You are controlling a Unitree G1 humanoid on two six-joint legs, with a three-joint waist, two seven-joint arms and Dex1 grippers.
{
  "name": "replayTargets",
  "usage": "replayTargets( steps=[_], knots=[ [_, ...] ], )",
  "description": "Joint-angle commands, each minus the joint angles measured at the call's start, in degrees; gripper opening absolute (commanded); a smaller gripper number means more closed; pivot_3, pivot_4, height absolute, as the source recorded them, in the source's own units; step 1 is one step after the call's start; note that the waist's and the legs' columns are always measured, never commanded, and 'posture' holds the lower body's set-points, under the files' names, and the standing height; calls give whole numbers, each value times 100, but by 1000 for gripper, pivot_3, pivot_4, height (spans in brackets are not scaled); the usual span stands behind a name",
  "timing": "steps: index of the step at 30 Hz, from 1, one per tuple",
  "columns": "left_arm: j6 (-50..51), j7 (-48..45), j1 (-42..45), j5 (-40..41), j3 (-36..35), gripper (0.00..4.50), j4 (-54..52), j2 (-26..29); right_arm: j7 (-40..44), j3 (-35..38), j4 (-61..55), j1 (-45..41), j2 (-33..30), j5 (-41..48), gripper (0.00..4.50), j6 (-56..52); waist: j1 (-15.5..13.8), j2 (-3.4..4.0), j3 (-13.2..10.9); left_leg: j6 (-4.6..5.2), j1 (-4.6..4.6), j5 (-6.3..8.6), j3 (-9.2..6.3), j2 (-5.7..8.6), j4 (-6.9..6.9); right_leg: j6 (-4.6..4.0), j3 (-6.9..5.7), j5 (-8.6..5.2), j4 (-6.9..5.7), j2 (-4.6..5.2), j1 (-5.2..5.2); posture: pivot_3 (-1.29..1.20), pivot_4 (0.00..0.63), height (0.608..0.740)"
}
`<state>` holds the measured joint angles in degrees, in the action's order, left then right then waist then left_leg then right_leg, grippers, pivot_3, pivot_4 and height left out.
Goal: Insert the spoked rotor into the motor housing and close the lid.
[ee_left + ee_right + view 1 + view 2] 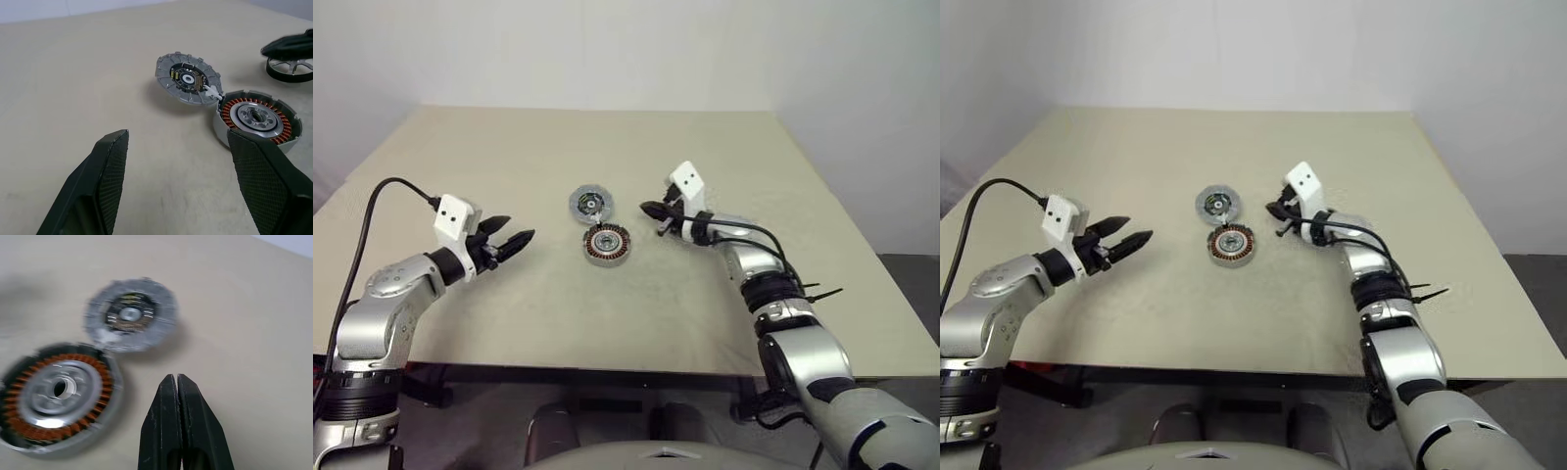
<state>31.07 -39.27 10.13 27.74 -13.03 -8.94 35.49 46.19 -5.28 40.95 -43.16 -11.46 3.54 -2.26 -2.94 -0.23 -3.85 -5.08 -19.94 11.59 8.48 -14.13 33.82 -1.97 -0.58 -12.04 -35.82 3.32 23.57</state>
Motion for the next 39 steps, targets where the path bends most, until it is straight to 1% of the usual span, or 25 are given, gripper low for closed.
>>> replayTargets(
  steps=[1,10,16,23,31,35,39],
  knots=[
    [-111,-24,81,-15,-58,3396,-72,50,61,-153,-390,73,175,23,38,31,0,0,0,0,0,0,0,1,0,0,0,0,2,1,0,0,0,740],
    [-47,7,-97,30,-202,3396,-254,132,6,-333,-60,31,438,-61,38,106,-6,0,0,1,0,1,0,5,4,0,-2,0,5,6,7,0,0,740],
    [-15,41,-218,65,-269,3396,-355,156,65,-485,-259,261,562,-90,38,48,4,0,0,1,-1,1,0,3,4,0,-2,0,4,5,9,0,0,740],
    [13,74,-248,58,-229,3396,-415,123,29,-423,-328,49,605,-40,38,52,7,0,0,2,1,1,0,2,4,0,-2,0,1,4,9,0,0,740],
    [19,71,-249,59,-245,3396,-409,124,75,-421,-749,3,646,56,38,-106,7,0,0,1,0,0,0,2,4,0,-2,0,3,4,10,0,0,740],
    [17,68,-239,63,-249,3396,-403,124,14,-449,-394,156,747,-2,38,-216,8,-1,0,1,0,0,0,2,4,0,-2,0,1,4,10,0,0,740],
    [25,78,-246,64,-245,3396,-426,123,-296,-526,126,155,761,-284,38,-28,-1,0,0,0,1,0,0,3,4,0,-2,0,1,5,9,0,0,740]
  ],
)
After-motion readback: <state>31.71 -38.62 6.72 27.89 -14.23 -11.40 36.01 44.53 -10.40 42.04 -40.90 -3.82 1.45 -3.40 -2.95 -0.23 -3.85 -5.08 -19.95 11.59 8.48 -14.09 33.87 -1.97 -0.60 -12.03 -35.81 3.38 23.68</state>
